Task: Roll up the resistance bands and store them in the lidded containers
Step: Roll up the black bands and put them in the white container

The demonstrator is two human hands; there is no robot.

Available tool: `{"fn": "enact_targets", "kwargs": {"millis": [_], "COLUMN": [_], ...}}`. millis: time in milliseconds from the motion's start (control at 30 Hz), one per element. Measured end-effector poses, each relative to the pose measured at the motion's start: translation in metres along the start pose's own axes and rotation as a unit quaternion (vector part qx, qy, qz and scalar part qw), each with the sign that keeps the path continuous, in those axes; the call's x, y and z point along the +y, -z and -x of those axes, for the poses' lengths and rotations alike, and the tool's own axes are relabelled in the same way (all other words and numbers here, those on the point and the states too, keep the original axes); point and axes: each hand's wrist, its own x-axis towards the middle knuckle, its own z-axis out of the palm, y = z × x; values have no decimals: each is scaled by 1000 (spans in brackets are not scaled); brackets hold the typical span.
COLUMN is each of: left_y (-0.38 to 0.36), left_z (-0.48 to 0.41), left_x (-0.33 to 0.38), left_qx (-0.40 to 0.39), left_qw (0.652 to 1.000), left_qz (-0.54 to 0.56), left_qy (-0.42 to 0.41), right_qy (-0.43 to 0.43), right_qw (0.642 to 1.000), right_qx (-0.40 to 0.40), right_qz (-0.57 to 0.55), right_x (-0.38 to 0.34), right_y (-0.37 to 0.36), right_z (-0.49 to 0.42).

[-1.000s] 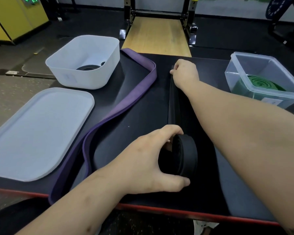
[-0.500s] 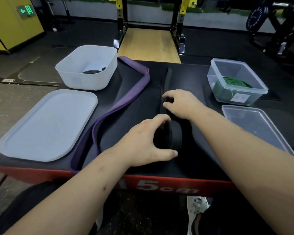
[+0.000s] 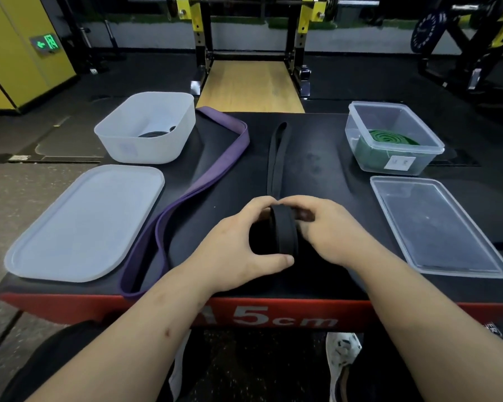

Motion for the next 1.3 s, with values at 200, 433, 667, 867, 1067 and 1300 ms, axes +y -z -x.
{"fn": "enact_targets", "kwargs": {"millis": [200,433,667,867,1067,1300], "left_y": [-3,-4,0,0,0,0], "left_z": [-1,-3,2,5,9,11], "left_x": [0,-2,-3,-1,0,0], "left_qx": [6,-4,12,18,16,31], "left_qw": [1000,1000,1000,1000,1000,999], "left_qz": [-7,-22,16,7,1,-29], "left_qy": [-7,0,14,10,5,3], "right_qy": [8,-13,-12,9,17,11], "right_qw": [998,999,998,999,998,996], "right_qx": [31,34,50,43,66,63], "right_qz": [59,38,-38,31,-11,-65], "right_x": [6,9,2,6,2,-6], "right_y": [2,-2,-6,-15,-13,-18], "right_z": [-1,-4,-5,-8,-5,-5]}}
